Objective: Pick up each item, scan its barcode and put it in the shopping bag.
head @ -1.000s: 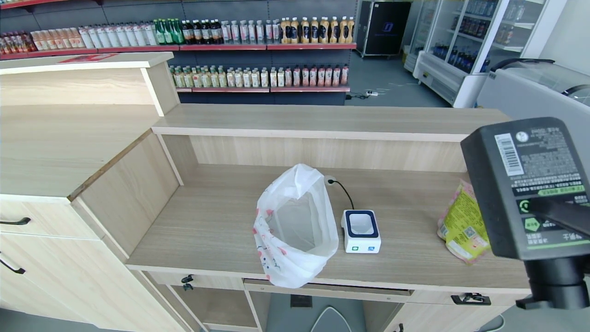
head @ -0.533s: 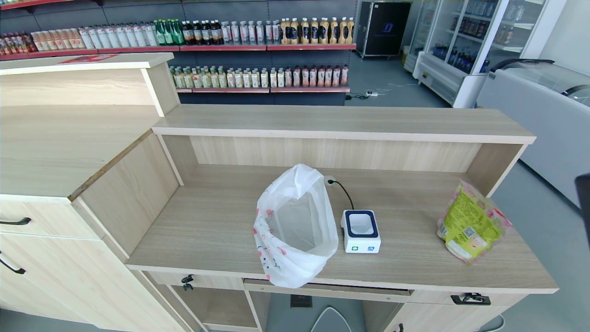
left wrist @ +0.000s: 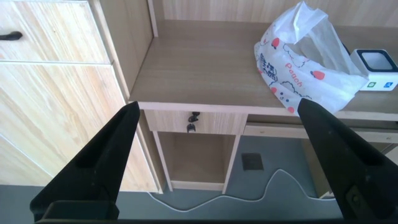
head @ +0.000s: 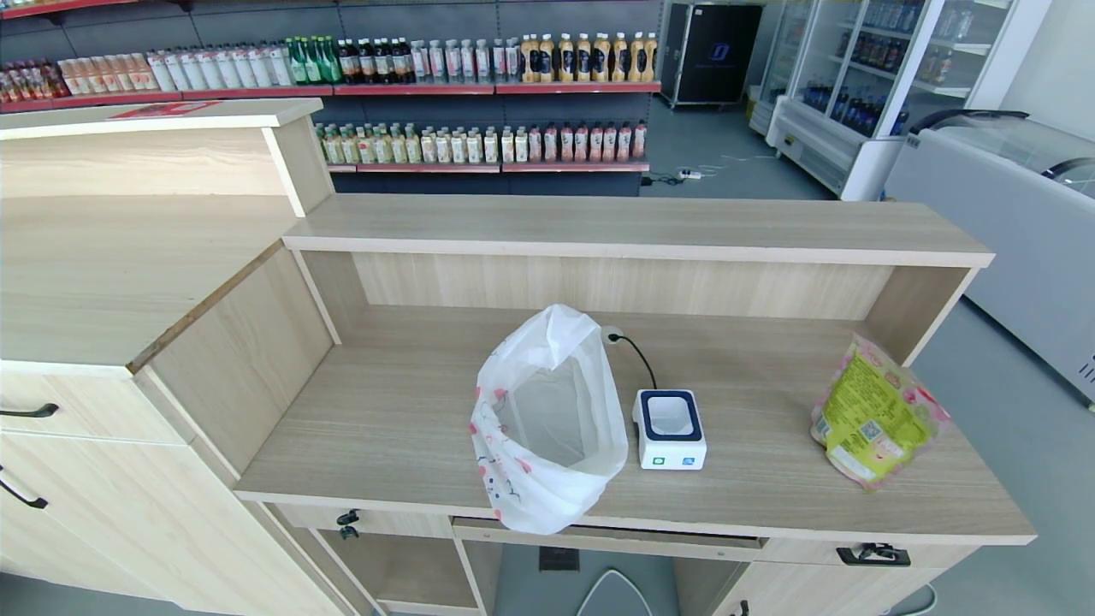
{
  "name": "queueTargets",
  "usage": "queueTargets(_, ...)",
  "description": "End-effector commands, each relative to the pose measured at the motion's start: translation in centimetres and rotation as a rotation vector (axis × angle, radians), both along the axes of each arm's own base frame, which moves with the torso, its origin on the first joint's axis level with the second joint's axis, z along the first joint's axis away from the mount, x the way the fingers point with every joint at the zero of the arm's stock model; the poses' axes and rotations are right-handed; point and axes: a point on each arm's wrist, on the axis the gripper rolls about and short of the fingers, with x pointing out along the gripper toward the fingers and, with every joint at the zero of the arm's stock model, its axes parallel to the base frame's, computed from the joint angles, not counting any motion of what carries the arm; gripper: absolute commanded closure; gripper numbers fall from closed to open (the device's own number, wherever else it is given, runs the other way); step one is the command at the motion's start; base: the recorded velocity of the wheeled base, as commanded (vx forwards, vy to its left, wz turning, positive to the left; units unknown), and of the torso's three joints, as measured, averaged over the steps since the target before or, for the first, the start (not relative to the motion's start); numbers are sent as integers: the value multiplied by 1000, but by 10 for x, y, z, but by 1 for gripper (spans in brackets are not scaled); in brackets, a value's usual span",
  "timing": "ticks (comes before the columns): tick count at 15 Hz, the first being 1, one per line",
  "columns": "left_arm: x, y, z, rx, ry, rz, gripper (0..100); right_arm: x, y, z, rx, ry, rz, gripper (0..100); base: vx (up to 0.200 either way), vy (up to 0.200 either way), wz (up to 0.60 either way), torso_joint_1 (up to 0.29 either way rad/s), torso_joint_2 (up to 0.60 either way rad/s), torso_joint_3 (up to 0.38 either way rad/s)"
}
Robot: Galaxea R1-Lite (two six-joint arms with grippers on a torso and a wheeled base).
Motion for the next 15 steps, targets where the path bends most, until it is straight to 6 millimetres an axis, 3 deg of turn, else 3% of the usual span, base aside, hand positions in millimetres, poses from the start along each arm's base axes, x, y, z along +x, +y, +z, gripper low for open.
queueTargets(1, 0, 0, 0, 0, 1, 0, 0, -1, -1, -1, -4, 6, 0, 100, 0, 0, 0, 0, 0, 0)
queueTargets(15, 0, 0, 0, 0, 1, 0, 0, -8, -5, -5, -14, 22, -6, 100, 0, 0, 0, 0, 0, 0)
